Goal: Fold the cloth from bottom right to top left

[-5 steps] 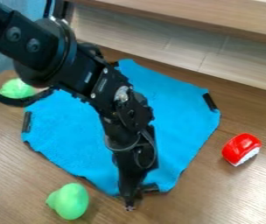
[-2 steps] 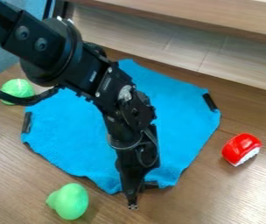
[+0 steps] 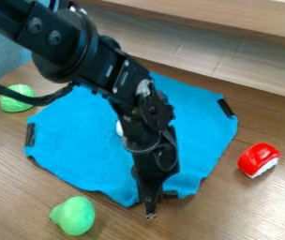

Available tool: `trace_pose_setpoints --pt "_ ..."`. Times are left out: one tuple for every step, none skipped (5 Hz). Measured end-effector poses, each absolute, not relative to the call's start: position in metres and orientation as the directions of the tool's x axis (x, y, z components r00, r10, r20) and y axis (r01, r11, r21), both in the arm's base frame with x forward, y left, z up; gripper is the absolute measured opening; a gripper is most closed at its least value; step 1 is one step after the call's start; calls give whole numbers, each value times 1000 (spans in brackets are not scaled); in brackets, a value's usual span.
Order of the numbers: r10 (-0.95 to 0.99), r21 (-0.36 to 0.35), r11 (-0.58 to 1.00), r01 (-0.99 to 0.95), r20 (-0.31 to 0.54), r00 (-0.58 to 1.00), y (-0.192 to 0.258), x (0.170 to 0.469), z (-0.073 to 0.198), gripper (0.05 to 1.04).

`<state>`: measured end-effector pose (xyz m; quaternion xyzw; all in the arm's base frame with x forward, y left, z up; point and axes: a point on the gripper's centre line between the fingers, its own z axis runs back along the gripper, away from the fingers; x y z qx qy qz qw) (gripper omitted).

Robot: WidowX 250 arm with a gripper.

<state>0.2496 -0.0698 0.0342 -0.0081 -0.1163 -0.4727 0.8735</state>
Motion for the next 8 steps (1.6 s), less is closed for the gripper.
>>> trace_pose_setpoints --pt "-801 84 582 809 227 553 -64 261 46 55" --pt "-773 77 616 784 247 584 -55 272 57 55" --pt "-743 76 651 755 268 613 -44 282 69 55" --pt "-697 66 697 714 293 654 -28 293 83 55" --pt "-672 63 718 694 325 666 -20 303 95 55" --pt "-634 69 752 656 349 690 -4 314 109 55" --pt "-600 60 778 625 362 713 11 322 114 55" --pt "-578 53 796 603 366 730 22 329 118 55"
